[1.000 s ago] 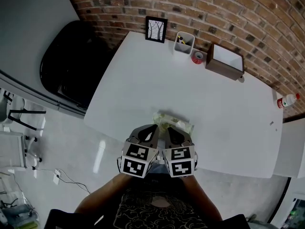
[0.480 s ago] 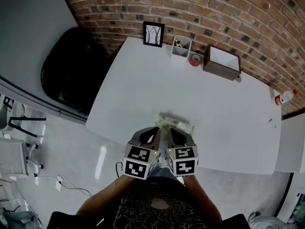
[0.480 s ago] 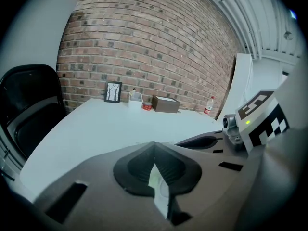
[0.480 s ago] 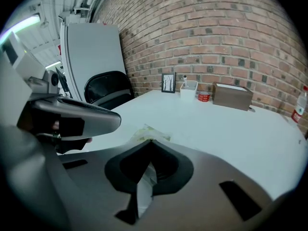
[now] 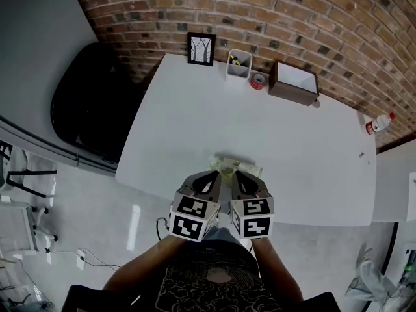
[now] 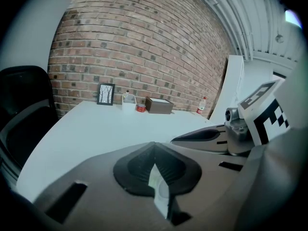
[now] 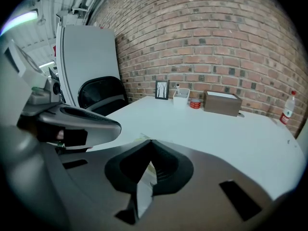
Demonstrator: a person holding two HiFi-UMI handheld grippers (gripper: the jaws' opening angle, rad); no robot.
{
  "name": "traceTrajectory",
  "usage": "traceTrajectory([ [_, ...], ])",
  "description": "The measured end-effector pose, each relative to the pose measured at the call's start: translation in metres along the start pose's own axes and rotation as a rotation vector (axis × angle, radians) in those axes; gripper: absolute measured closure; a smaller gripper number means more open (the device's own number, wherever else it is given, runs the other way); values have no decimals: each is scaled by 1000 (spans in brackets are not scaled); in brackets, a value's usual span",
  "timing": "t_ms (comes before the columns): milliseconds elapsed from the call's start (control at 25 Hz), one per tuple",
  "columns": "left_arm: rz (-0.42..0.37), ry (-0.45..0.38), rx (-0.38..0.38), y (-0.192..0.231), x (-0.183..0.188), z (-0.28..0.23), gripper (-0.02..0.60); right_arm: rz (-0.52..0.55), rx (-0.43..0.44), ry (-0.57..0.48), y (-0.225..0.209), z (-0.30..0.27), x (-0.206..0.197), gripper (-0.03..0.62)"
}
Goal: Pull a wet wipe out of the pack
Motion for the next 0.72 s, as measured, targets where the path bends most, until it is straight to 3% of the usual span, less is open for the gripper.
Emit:
traceTrajectory([
  [720,-37,-28,-95,-16,1,22,569,-21,-117,-93,13,43,20,579],
])
Point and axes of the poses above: the fingertips, and each gripper's own axes: z backward along the fingers, y to its left, x out of its top, the point moved 2 cm from there along z, backward along the fingers, and after that the axes turned 6 degrees about z, right-handed, at the moved point
